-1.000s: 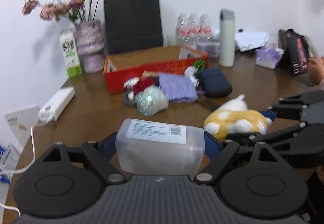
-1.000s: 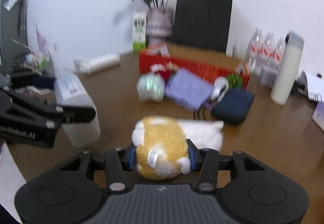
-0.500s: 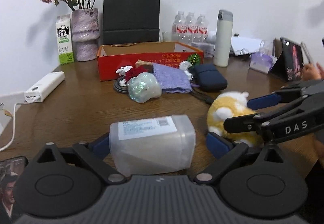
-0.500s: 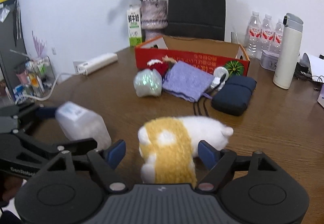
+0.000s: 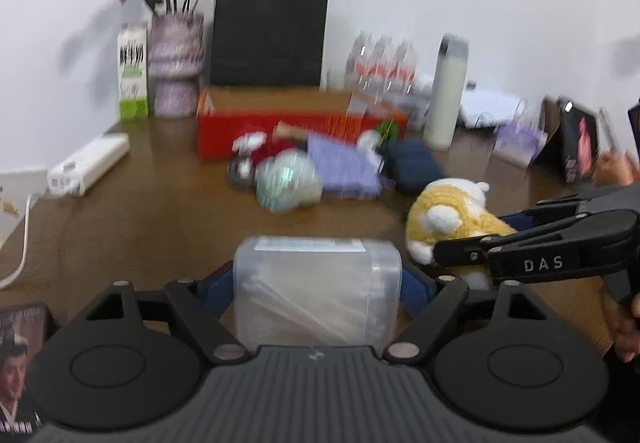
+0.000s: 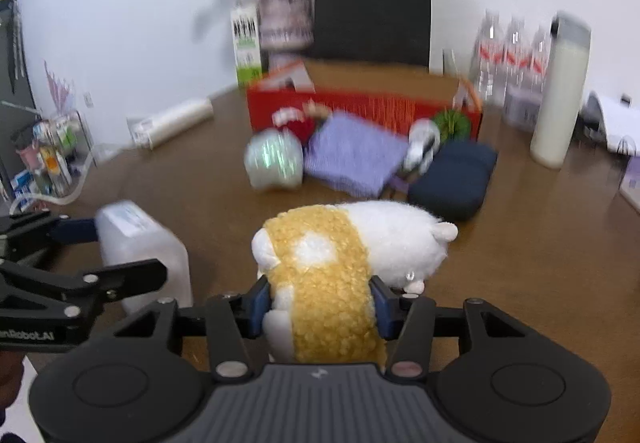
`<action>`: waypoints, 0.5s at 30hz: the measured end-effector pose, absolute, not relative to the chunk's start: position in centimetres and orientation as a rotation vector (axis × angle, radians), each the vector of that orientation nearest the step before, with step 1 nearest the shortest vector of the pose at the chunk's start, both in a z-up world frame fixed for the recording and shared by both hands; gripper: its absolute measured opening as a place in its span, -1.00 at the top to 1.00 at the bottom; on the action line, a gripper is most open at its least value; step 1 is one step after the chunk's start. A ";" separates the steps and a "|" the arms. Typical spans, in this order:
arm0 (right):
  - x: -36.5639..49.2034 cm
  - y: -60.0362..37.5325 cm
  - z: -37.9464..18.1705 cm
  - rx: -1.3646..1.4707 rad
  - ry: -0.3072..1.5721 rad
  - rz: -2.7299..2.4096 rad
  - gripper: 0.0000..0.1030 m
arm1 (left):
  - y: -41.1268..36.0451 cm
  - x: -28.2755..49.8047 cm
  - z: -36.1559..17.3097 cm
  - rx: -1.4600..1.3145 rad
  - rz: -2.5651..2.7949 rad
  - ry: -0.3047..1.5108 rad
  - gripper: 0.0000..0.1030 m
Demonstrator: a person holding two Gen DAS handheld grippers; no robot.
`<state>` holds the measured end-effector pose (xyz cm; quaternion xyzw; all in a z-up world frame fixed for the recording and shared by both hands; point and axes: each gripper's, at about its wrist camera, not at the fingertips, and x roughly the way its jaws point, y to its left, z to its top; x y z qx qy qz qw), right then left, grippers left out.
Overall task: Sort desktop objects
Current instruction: 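Grasp the clear swab box with left tool while right tool grasps the yellow plush toy, then lower the swab box into the box with left tool while right tool drops the plush toy in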
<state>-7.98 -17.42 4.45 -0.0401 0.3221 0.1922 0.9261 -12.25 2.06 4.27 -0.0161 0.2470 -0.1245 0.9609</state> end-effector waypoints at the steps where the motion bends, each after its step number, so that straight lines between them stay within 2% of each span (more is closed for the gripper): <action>1: -8.2 -17.5 5.3 -0.072 0.627 0.400 0.05 | 2.1 -12.3 4.9 -0.042 -0.256 0.479 -0.60; 5: -7.4 -18.1 8.6 0.003 0.524 0.412 0.05 | 3.5 -9.7 9.1 -0.079 -0.274 0.452 -0.60; 8: -4.5 -17.6 11.6 0.037 0.444 0.401 0.05 | 5.3 -4.5 13.2 -0.111 -0.267 0.482 -0.60; 11: 1.2 -16.9 14.5 0.061 0.389 0.387 0.04 | 5.8 2.6 16.9 -0.088 -0.218 0.515 -0.60; 15: 13.3 -15.6 15.6 0.090 0.466 0.328 0.03 | 5.4 14.3 18.0 -0.051 -0.167 0.615 -0.60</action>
